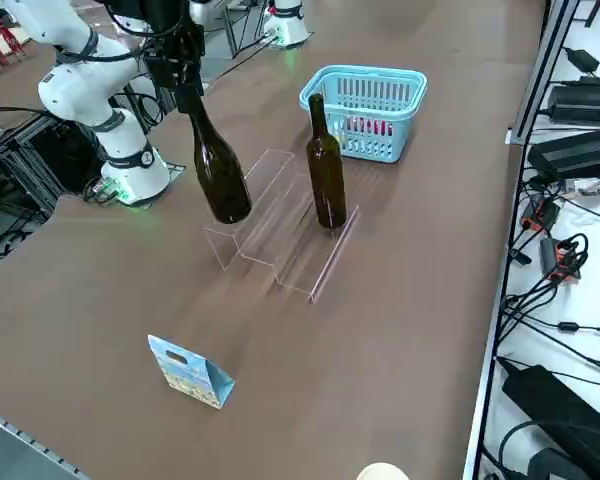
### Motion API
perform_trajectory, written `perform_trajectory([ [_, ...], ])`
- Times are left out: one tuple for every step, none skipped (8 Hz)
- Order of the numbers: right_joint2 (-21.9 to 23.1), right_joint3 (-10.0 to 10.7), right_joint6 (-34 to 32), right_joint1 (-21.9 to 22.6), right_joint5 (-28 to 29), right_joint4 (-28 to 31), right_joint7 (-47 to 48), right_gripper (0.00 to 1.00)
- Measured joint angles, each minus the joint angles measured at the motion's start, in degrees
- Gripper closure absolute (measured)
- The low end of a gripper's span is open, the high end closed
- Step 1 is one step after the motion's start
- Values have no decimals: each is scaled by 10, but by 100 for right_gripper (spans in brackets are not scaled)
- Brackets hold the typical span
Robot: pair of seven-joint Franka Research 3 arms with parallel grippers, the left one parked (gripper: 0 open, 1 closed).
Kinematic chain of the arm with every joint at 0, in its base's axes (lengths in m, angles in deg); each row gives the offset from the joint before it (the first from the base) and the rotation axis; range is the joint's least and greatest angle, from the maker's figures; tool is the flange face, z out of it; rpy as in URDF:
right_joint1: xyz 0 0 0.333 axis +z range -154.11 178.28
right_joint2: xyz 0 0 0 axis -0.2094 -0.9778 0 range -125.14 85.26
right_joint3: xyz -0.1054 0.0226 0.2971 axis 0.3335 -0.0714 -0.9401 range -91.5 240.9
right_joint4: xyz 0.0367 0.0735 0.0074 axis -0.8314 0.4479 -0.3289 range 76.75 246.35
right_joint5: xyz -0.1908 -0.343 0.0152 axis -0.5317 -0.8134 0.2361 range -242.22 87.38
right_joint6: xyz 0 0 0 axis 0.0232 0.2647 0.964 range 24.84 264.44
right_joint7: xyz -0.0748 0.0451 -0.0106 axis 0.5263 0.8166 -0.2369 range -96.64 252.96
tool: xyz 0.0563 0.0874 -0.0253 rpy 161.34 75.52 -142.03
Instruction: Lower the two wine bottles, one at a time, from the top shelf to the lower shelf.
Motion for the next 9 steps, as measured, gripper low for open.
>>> perform_trajectory([
  [-15,-1,3,0,0,-23,-19,60],
  [-39,-2,4,1,0,-56,-48,60],
  [-70,-2,6,1,0,-93,-85,60],
  [-104,-3,11,2,1,-126,-123,60],
  [-139,-4,17,5,2,-159,-156,60],
  [-169,-5,29,12,2,-186,-176,60],
  [-190,-6,47,21,3,-202,-187,60],
  [-205,-7,65,30,3,-209,-197,60],
  [-215,-7,80,37,6,-211,-211,60],
])
